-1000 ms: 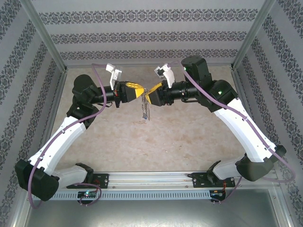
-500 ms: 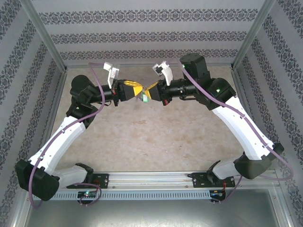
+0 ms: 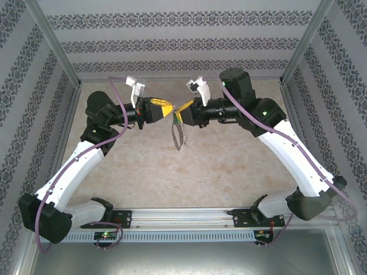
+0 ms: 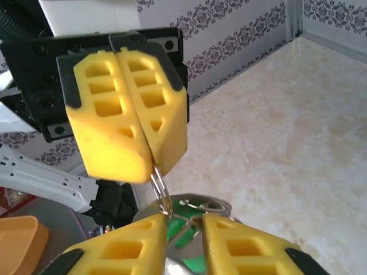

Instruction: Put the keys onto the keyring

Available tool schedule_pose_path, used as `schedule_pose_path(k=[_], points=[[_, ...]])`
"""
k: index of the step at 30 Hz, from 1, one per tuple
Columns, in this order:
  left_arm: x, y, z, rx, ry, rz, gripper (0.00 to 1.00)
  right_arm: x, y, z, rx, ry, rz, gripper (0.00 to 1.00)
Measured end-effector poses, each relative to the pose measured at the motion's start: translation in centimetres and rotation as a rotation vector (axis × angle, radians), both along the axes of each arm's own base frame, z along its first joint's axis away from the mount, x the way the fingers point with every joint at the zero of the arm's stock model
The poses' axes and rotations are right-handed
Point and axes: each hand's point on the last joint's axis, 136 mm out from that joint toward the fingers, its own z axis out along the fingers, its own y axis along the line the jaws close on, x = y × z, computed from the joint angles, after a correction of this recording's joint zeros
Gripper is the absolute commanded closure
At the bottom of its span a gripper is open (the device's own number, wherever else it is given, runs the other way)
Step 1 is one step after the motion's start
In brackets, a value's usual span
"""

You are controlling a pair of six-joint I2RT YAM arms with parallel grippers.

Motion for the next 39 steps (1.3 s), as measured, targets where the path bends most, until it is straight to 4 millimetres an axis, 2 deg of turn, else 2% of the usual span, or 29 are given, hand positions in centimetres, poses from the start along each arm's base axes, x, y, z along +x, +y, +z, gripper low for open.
schedule_pose_path(k=[6,10,12,14,15,17,19,22,26,30,34,39], points=[[-0.2,0.0,0.1,-0.004,0.007,-0.012,1.0,-0.4,-0.5,-0.1,0.0,-0.003,-0.008,0.95],[-0.2,0.0,0.3,-0.011,0.004,-0.016,1.0,-0.5,-0.6,-0.2,-0.002,-0.001,-0.007,0.95],[-0.2,-0.1,0.3,-0.013,0.008,-0.019,1.0,-0.5,-0.6,-0.2,-0.003,-0.002,-0.007,0.83],[-0.1,-0.1,0.4,-0.015,0.014,-0.02,1.0,-0.5,-0.6,-0.3,-0.005,-0.004,-0.01,0.61],[0.0,-0.1,0.5,-0.018,0.012,-0.02,1.0,-0.4,-0.7,-0.3,-0.007,-0.005,-0.015,0.55],[0.0,-0.1,0.8,-0.026,0.008,-0.022,1.0,-0.3,-0.8,-0.1,-0.007,-0.016,-0.022,0.46],[0.0,0.1,1.3,-0.039,-0.001,-0.024,1.0,-0.1,-1.0,0.4,0.002,-0.024,-0.032,0.42],[0.5,0.5,2.1,-0.071,-0.01,-0.02,1.0,-0.1,-1.3,1.6,0.026,-0.039,-0.044,0.4],[1.3,0.7,2.8,-0.106,-0.003,-0.025,1.0,-0.2,-1.4,4.2,0.078,-0.086,-0.047,0.4],[1.2,0.7,3.1,-0.119,0.005,-0.042,1.0,-0.1,-1.3,6.4,0.119,-0.133,-0.047,0.41],[0.8,0.7,3.5,-0.129,-0.002,-0.055,1.0,0.4,-0.7,6.6,0.127,-0.139,-0.04,0.44],[0.6,0.8,3.7,-0.134,-0.005,-0.062,1.0,1.6,0.2,5.3,0.107,-0.104,-0.038,0.48]])
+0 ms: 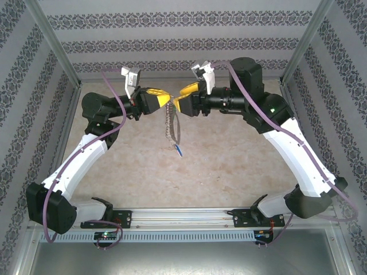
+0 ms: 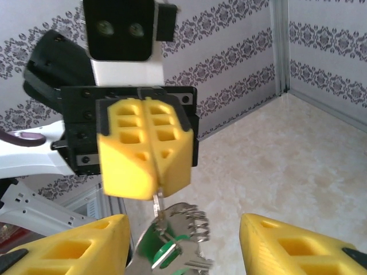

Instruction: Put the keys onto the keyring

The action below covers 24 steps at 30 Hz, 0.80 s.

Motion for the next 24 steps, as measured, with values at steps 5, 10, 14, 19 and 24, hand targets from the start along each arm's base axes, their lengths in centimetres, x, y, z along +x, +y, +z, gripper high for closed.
schedule_pose_path(k=[5,10,14,19,24], points=[[0.0,0.0,0.0,-0.001,0.002,-0.001,1.0,0.2,0.5,-0.5,0.0,0.024,0.018,0.54],[0.0,0.0,0.0,-0.002,0.001,-0.001,1.0,-0.4,0.9,-0.4,0.006,0.03,0.044,0.65],[0.0,0.0,0.1,-0.002,0.003,-0.002,1.0,-0.8,1.2,-0.4,0.01,0.035,0.069,0.72],[0.0,0.0,0.0,-0.002,0.004,-0.002,1.0,-1.1,1.5,-0.4,0.012,0.037,0.092,0.86],[0.0,0.1,0.0,0.0,0.003,-0.001,1.0,-1.5,1.6,-0.4,0.015,0.04,0.106,1.0]])
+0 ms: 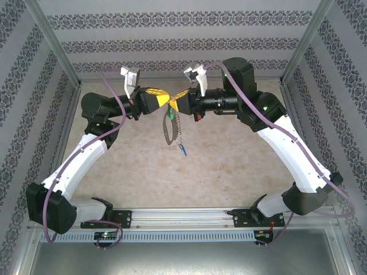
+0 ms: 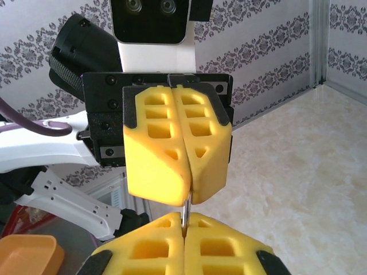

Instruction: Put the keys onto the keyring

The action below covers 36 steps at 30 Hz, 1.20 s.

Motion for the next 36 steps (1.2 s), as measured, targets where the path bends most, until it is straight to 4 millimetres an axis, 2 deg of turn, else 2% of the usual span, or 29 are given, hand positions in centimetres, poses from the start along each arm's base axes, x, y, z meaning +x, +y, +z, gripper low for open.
schedule_pose_path(k=[7,8,12,13,15,19,22,25,30,33,36], points=[[-0.1,0.0,0.0,0.005,0.0,-0.003,1.0,0.0,0.0,0.0,0.002,-0.004,0.003,1.0],[-0.2,0.0,-0.1,0.011,0.0,-0.002,0.95,0.0,0.0,0.0,0.0,-0.004,0.004,1.0],[-0.5,0.1,-0.5,0.075,0.0,0.011,0.65,-0.1,-0.2,-0.6,-0.027,-0.01,0.006,1.0],[-0.7,0.1,-0.5,0.11,-0.007,0.024,0.59,-0.2,-0.4,-1.0,-0.047,-0.013,0.003,1.0],[-1.0,0.3,0.2,0.184,-0.048,0.071,0.54,-0.5,-0.9,-1.7,-0.094,-0.014,0.001,1.0],[-2.5,1.3,0.8,0.307,-0.131,0.142,0.51,-1.7,-2.3,-1.8,-0.164,-0.03,0.013,1.0],[-3.6,2.0,-0.7,0.388,-0.144,0.162,0.51,-2.6,-3.0,-1.7,-0.2,-0.043,0.03,1.0],[-3.7,2.3,-2.9,0.462,-0.122,0.17,0.51,-3.0,-3.4,-2.2,-0.247,-0.051,0.049,1.0],[-3.7,2.2,-4.8,0.529,-0.112,0.167,0.51,-3.1,-3.1,-4.4,-0.37,-0.065,0.086,1.0],[-4.3,1.3,-5.5,0.555,-0.13,0.128,0.5,-3.4,-2.6,-6.4,-0.459,-0.072,0.121,1.0],[-4.9,0.4,-6.0,0.575,-0.145,0.082,0.5,-3.7,-2.5,-7.2,-0.497,-0.082,0.141,1.0]])
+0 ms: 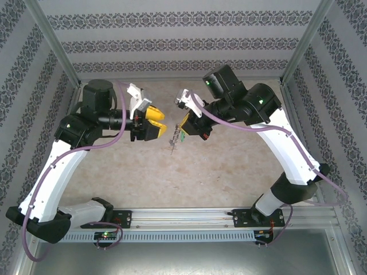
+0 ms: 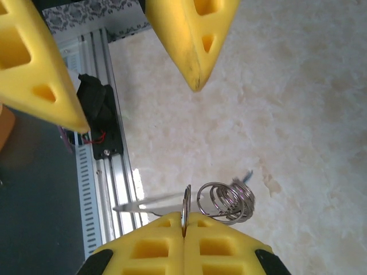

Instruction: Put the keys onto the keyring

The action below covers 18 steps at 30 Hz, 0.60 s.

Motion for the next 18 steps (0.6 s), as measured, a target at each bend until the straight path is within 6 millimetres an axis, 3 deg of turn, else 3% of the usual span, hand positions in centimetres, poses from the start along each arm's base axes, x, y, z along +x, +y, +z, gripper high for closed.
schedule_pose_path(k=[5,8,12,18], points=[[-0.7,-1.1,-0.7,0.022,0.001,-0.057,0.5,-0.5,0.0,0.1,-0.003,-0.021,0.026,1.0],[-0.9,-1.6,-1.2,0.032,0.012,-0.079,0.56,-0.6,0.1,0.1,0.0,-0.023,0.038,1.0],[-0.4,-2.2,-1.3,0.041,0.011,-0.096,0.63,-0.9,0.1,0.0,-0.005,-0.02,0.047,1.0],[0.2,-2.8,-1.7,0.049,0.017,-0.111,0.63,-1.2,0.2,-0.1,-0.005,-0.018,0.06,1.0]])
